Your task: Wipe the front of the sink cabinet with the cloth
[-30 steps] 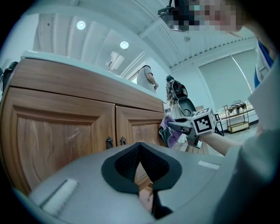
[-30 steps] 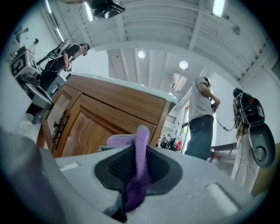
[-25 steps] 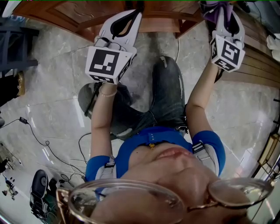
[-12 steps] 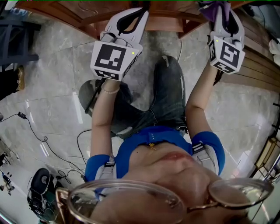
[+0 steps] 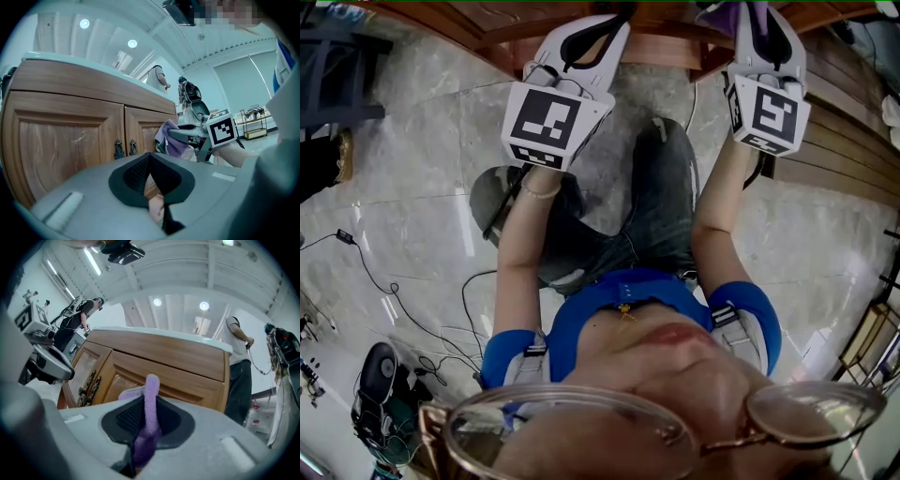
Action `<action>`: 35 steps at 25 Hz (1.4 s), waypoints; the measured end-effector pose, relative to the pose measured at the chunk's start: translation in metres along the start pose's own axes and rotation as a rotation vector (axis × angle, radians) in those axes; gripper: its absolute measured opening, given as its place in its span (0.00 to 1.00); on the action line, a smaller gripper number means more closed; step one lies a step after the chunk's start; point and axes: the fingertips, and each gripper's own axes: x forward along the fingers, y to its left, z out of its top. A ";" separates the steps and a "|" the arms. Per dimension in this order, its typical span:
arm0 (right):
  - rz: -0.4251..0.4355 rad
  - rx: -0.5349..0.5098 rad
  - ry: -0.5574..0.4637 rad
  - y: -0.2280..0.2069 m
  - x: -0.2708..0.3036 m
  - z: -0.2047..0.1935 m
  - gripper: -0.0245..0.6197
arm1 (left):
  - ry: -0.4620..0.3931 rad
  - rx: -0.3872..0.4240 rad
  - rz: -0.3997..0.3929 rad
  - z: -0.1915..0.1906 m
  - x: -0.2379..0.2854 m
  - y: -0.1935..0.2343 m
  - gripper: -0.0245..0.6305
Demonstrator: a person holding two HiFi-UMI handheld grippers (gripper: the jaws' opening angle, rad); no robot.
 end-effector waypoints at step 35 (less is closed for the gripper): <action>0.194 0.001 0.025 0.109 0.024 -0.020 0.13 | 0.004 -0.014 0.018 -0.003 -0.009 0.010 0.04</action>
